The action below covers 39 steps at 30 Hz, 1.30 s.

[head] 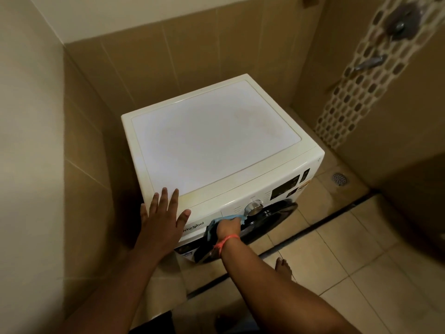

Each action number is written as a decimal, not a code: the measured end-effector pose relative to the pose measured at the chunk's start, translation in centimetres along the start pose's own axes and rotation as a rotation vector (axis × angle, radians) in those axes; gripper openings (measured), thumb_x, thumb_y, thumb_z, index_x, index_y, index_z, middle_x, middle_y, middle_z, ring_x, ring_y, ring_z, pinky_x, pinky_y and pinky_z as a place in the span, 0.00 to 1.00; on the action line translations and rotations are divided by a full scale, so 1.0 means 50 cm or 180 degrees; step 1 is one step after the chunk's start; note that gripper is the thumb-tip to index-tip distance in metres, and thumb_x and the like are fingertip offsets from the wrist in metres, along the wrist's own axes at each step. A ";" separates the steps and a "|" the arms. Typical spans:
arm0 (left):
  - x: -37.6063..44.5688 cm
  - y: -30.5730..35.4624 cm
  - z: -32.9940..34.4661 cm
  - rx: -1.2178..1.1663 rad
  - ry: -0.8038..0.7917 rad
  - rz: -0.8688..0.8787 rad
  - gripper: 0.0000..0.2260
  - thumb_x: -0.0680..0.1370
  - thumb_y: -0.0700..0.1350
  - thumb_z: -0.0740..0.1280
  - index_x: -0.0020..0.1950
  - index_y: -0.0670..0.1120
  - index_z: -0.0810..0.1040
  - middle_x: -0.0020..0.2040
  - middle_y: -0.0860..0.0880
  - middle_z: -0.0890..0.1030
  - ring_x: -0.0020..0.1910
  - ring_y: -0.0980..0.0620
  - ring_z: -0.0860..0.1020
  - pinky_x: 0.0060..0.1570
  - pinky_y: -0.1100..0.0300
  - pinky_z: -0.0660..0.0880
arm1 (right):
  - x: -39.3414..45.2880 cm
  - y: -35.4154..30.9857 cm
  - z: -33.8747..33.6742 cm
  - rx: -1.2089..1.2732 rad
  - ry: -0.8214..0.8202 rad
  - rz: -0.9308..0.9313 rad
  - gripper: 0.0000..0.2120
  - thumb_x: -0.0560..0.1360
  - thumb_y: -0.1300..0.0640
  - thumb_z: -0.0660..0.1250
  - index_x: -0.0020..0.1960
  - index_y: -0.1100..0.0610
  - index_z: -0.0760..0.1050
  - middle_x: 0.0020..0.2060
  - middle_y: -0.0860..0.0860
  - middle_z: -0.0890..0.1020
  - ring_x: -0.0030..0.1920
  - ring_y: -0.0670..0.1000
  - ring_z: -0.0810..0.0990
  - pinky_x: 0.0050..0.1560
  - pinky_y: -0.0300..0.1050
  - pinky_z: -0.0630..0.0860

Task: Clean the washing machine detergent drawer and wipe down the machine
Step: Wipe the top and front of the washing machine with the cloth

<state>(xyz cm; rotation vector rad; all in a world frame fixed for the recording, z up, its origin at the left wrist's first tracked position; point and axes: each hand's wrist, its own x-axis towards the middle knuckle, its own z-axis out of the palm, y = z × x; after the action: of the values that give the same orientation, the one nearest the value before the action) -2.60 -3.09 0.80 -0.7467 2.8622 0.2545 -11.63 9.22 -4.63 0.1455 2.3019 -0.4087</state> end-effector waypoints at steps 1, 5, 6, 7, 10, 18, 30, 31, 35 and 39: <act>0.002 0.003 0.001 -0.0029 -0.0009 -0.0020 0.38 0.73 0.69 0.33 0.80 0.53 0.45 0.80 0.46 0.47 0.79 0.43 0.46 0.74 0.37 0.44 | -0.010 0.000 -0.011 -0.0114 -0.0097 -0.0122 0.29 0.75 0.38 0.65 0.70 0.54 0.70 0.67 0.54 0.74 0.70 0.62 0.67 0.69 0.70 0.59; 0.007 0.029 0.000 -0.0115 -0.0055 -0.0048 0.34 0.77 0.67 0.38 0.80 0.53 0.45 0.80 0.46 0.45 0.79 0.44 0.45 0.74 0.39 0.44 | -0.056 -0.010 -0.075 0.1014 0.0189 -0.0321 0.16 0.79 0.51 0.64 0.65 0.56 0.73 0.60 0.55 0.78 0.65 0.59 0.72 0.67 0.55 0.67; 0.008 0.040 -0.002 -0.0150 -0.0063 -0.0051 0.34 0.77 0.66 0.39 0.80 0.53 0.44 0.80 0.46 0.45 0.79 0.44 0.44 0.74 0.40 0.44 | -0.052 -0.015 -0.086 0.2248 0.0110 -0.0022 0.16 0.79 0.55 0.63 0.66 0.58 0.71 0.60 0.57 0.78 0.63 0.59 0.74 0.63 0.47 0.70; 0.010 0.051 -0.004 -0.0173 -0.0053 -0.0049 0.34 0.76 0.65 0.39 0.80 0.53 0.45 0.80 0.46 0.45 0.79 0.44 0.45 0.74 0.40 0.44 | -0.047 -0.005 -0.084 0.2923 0.0199 0.0009 0.19 0.79 0.58 0.62 0.69 0.59 0.67 0.60 0.59 0.77 0.61 0.59 0.75 0.57 0.41 0.72; 0.019 0.082 -0.007 -0.0210 -0.0047 -0.0027 0.34 0.75 0.64 0.39 0.80 0.52 0.46 0.80 0.46 0.47 0.79 0.44 0.46 0.74 0.40 0.45 | -0.031 0.014 -0.079 0.2805 0.0545 -0.0179 0.28 0.79 0.57 0.63 0.76 0.59 0.58 0.63 0.58 0.76 0.60 0.57 0.77 0.61 0.47 0.75; 0.054 0.156 -0.022 -0.0231 -0.0061 0.0041 0.34 0.76 0.64 0.39 0.80 0.52 0.45 0.80 0.45 0.47 0.79 0.44 0.46 0.75 0.40 0.47 | 0.037 0.042 -0.195 0.1963 0.0746 -0.0115 0.19 0.78 0.54 0.62 0.64 0.66 0.70 0.61 0.62 0.74 0.61 0.60 0.73 0.61 0.50 0.69; 0.135 0.244 -0.046 -0.0171 -0.0224 -0.0333 0.35 0.75 0.65 0.37 0.80 0.52 0.42 0.80 0.45 0.43 0.79 0.43 0.44 0.75 0.41 0.44 | 0.199 0.130 -0.308 0.2549 -0.0114 0.0094 0.13 0.76 0.61 0.68 0.57 0.67 0.75 0.50 0.60 0.81 0.49 0.57 0.82 0.47 0.47 0.80; 0.145 0.257 -0.047 -0.0177 -0.0228 -0.0376 0.35 0.75 0.65 0.37 0.80 0.51 0.42 0.80 0.45 0.43 0.79 0.43 0.44 0.75 0.41 0.44 | 0.205 0.133 -0.302 0.2635 -0.0131 0.0101 0.11 0.75 0.62 0.68 0.56 0.67 0.75 0.49 0.62 0.81 0.48 0.59 0.82 0.49 0.49 0.80; 0.180 0.311 -0.052 -0.0267 -0.0259 -0.0442 0.35 0.75 0.65 0.36 0.80 0.52 0.41 0.80 0.45 0.42 0.79 0.44 0.43 0.75 0.41 0.44 | 0.205 0.146 -0.282 0.2674 -0.0052 0.0126 0.05 0.75 0.66 0.66 0.46 0.61 0.69 0.46 0.59 0.78 0.48 0.58 0.79 0.55 0.54 0.79; 0.190 0.359 -0.052 -0.0378 -0.0255 -0.0437 0.35 0.75 0.66 0.36 0.79 0.52 0.40 0.80 0.46 0.41 0.79 0.46 0.41 0.76 0.42 0.42 | 0.214 0.155 -0.275 0.3081 -0.0104 0.0307 0.07 0.74 0.70 0.64 0.45 0.61 0.68 0.41 0.55 0.73 0.46 0.54 0.75 0.52 0.46 0.75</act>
<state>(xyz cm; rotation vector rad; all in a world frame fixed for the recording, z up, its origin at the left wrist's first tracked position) -19.98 7.35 3.50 -0.9286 2.7251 0.4280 -26.68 20.89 -5.43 0.7057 1.8663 -1.4218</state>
